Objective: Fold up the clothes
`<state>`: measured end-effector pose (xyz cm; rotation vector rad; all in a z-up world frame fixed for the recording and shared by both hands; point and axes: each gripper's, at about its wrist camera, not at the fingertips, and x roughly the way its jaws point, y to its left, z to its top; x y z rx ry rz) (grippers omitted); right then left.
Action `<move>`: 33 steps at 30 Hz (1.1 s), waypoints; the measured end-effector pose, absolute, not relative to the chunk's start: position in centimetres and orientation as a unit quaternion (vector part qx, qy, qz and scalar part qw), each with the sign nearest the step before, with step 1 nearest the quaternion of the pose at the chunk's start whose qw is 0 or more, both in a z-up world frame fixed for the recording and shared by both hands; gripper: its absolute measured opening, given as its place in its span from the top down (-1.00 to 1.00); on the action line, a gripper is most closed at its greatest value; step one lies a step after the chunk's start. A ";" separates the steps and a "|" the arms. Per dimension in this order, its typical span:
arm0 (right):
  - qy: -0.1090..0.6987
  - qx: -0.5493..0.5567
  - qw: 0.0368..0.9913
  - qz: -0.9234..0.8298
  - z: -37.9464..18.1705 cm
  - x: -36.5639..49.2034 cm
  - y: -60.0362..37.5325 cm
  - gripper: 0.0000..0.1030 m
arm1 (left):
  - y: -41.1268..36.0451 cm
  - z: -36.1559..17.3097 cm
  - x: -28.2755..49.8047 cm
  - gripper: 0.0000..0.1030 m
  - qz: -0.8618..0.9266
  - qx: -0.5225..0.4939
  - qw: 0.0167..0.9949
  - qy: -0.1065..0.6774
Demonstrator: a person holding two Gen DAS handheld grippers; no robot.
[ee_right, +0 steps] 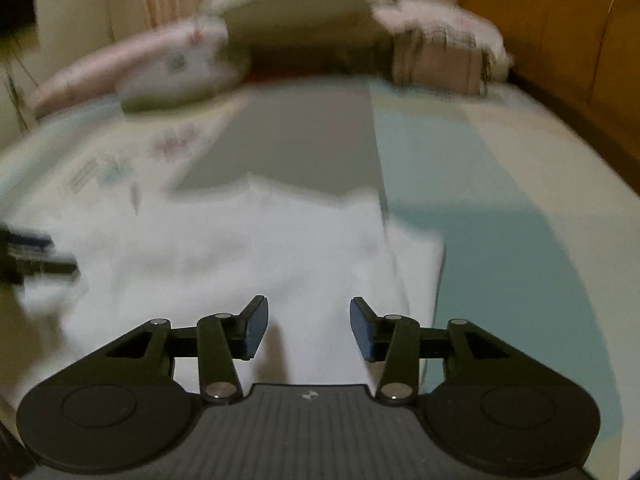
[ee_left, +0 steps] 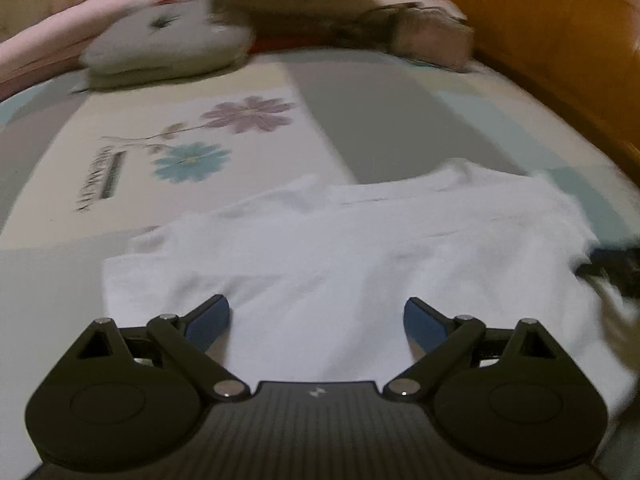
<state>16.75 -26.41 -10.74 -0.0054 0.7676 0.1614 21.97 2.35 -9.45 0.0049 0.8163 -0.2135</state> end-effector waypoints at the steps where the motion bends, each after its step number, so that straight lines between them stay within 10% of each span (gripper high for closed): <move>1: 0.371 -0.006 0.926 0.074 -11.2 16.4 -26.3 -0.07 | 2.6 -9.5 22.2 -0.83 -0.090 0.000 0.914 0.395; 33: 0.361 -0.028 0.926 0.107 -10.4 10.5 -24.3 -0.75 | 0.5 -7.4 16.8 -0.86 -0.042 0.019 0.917 0.396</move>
